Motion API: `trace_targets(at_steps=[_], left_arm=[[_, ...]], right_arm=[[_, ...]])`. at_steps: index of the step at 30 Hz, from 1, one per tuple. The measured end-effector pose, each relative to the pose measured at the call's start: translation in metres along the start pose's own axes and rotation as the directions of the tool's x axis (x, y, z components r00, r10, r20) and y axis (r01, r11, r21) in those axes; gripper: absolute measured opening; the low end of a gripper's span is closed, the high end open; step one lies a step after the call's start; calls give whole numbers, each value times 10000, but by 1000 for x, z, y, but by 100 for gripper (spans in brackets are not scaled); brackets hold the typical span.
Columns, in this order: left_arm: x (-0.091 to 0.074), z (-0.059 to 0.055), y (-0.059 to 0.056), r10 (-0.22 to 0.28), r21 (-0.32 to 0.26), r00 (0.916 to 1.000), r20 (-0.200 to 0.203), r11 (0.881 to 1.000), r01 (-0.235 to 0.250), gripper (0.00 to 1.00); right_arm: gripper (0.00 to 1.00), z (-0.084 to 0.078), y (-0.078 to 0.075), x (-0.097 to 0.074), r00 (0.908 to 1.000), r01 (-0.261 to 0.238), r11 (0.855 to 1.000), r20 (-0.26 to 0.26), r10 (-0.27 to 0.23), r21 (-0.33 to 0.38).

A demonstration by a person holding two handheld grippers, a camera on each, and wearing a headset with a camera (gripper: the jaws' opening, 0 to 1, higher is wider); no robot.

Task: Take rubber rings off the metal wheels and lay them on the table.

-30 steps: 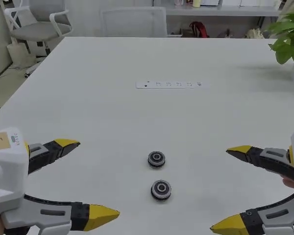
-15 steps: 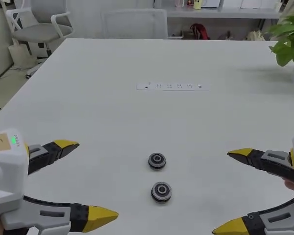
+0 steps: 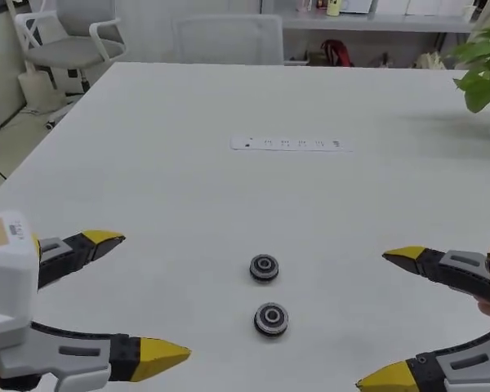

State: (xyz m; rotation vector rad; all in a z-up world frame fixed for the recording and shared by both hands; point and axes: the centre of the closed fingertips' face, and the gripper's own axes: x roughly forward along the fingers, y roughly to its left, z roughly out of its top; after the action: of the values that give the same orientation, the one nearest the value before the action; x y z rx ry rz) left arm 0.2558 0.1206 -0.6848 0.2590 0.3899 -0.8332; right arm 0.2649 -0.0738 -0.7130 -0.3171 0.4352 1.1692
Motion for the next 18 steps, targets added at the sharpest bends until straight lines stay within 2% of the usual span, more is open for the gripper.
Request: trace_targets(at_steps=[8, 18], left_arm=[[-1, 2, 3, 82, -17, 9999, 78, 10000, -82, 96], [2, 0, 5, 47, 28, 10000, 17, 10000, -47, 95]], right_arm=[[100, 0, 0, 0, 10000, -38, 10000, 2, 38, -21], [99, -1, -4, 2, 9999, -53, 10000, 88, 53, 11]])
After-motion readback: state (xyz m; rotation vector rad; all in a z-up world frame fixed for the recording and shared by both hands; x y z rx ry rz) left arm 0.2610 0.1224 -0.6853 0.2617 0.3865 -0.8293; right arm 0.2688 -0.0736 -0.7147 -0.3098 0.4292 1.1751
